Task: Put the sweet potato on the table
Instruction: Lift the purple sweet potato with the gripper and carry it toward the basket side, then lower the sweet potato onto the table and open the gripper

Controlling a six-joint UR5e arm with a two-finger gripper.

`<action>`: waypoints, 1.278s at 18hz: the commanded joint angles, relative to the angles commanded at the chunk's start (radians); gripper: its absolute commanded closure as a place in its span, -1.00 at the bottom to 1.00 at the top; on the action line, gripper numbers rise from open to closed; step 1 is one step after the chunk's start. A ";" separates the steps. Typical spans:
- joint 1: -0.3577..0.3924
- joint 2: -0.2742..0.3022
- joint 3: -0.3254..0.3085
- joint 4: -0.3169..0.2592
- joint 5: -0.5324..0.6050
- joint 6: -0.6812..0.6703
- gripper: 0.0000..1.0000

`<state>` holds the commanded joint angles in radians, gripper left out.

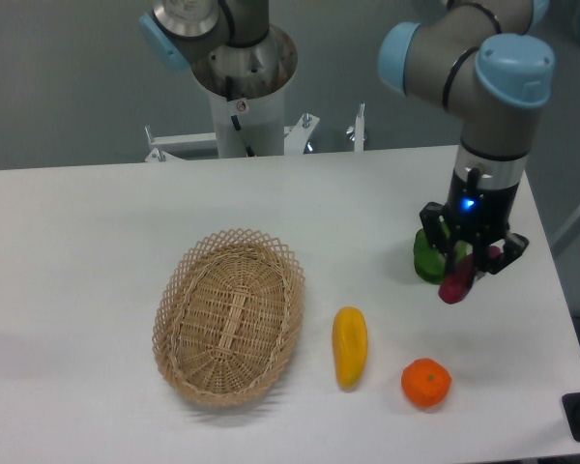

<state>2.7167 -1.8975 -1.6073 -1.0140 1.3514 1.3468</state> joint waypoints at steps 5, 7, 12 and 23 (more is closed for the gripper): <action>-0.015 0.002 -0.170 0.128 0.058 0.011 0.48; -0.046 0.002 -0.221 0.199 0.112 0.015 0.48; -0.075 -0.003 -0.281 0.213 0.123 0.011 0.48; -0.118 -0.002 -0.341 0.212 0.149 0.012 0.44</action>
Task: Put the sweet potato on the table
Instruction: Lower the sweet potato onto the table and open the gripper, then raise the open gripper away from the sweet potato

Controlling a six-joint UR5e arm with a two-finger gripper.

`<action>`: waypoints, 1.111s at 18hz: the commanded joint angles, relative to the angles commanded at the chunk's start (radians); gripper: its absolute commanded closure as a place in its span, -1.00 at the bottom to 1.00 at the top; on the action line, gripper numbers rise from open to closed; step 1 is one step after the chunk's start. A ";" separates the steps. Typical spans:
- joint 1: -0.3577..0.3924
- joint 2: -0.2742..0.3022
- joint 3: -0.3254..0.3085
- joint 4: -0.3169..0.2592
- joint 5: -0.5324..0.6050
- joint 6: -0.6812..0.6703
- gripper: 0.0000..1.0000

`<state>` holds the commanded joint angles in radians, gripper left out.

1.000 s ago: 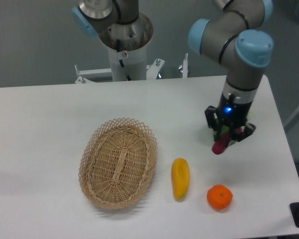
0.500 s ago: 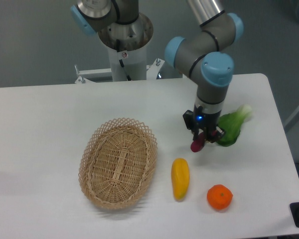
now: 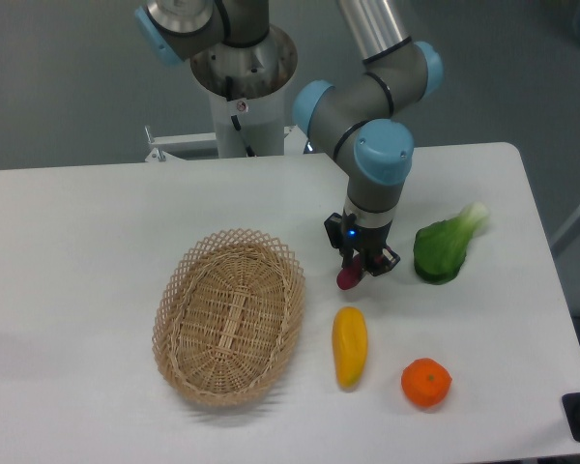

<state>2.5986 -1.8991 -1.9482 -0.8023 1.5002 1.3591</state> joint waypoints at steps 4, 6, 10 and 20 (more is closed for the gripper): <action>0.000 0.002 0.014 0.002 0.000 -0.006 -0.44; 0.002 0.005 0.026 0.003 0.018 -0.011 -1.00; 0.008 0.034 0.064 -0.005 0.020 -0.028 -1.00; 0.020 -0.041 0.474 -0.018 0.023 -0.166 -1.00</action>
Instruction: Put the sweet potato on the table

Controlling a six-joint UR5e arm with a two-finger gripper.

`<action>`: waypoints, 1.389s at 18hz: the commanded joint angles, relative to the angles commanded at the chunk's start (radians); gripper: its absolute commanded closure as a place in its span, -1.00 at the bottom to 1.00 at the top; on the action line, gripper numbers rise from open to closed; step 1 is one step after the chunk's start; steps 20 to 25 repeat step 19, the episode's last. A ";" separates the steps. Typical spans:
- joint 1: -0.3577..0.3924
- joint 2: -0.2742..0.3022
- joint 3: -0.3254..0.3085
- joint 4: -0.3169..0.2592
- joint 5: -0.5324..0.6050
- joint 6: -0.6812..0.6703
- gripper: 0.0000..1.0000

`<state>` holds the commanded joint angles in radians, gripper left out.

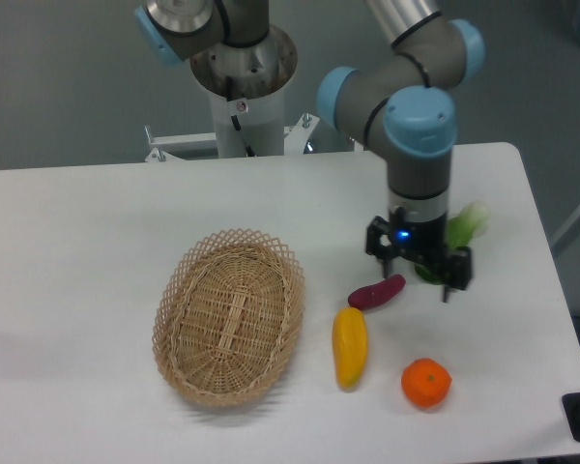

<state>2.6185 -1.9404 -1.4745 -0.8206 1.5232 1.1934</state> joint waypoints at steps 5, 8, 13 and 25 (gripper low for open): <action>0.040 -0.002 0.127 -0.155 0.020 0.102 -1.00; 0.075 0.036 0.134 -0.245 0.023 0.219 -1.00; 0.172 0.089 0.114 -0.374 0.038 0.448 -1.00; 0.216 0.124 0.059 -0.387 0.032 0.541 -1.00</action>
